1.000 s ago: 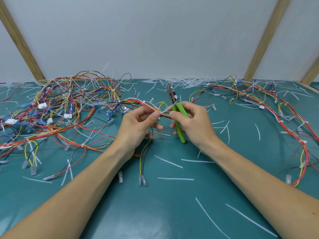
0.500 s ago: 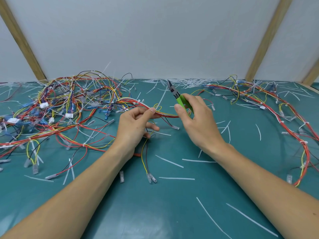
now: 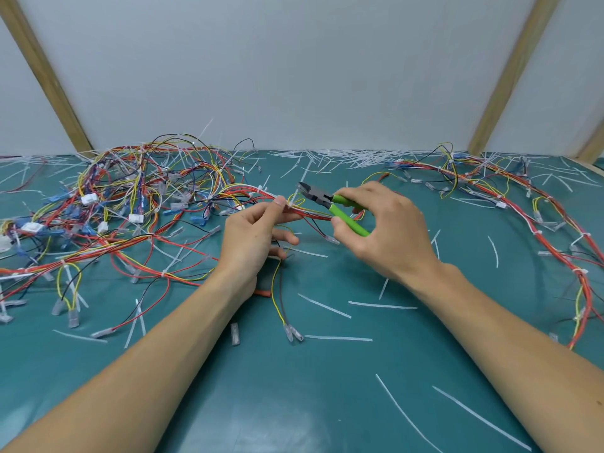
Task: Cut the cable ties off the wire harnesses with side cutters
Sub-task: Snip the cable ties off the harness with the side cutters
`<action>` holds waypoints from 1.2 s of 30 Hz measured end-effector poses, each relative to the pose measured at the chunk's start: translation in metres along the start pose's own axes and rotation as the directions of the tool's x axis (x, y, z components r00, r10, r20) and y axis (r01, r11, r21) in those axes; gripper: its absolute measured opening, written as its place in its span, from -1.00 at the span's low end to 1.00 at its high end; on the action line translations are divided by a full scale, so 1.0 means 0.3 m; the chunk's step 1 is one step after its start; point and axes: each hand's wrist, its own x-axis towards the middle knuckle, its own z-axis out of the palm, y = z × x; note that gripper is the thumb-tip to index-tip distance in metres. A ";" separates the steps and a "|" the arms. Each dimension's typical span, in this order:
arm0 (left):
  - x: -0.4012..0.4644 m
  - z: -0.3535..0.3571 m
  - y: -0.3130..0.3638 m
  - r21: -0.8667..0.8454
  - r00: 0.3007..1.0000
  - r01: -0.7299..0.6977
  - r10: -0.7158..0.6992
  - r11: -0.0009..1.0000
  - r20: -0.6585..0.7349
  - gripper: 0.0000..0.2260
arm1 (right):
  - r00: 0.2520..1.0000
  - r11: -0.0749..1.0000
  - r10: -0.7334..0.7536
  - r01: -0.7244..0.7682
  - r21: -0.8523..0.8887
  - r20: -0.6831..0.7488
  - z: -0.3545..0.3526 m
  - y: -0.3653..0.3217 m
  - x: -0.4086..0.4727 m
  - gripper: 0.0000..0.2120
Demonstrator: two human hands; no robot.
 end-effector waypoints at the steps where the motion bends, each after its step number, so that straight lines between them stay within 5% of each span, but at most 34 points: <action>1: 0.000 0.002 0.000 0.001 1.000 0.001 -0.001 1.000 -0.002 -0.75 | 1.000 1.000 -0.006 0.006 -0.009 -0.003 -0.002 0.004 0.001 -0.65; 19: 0.003 -0.001 -0.005 -0.030 0.999 -0.034 0.034 0.999 0.011 -0.76 | 0.988 0.982 -0.151 0.154 -0.105 0.040 0.014 0.034 0.002 -0.65; 36: 0.010 -0.006 -0.018 -0.016 1.000 -0.020 0.021 1.000 0.020 -0.74 | 0.992 0.998 -0.064 0.066 -0.012 0.104 0.015 0.014 0.003 -0.78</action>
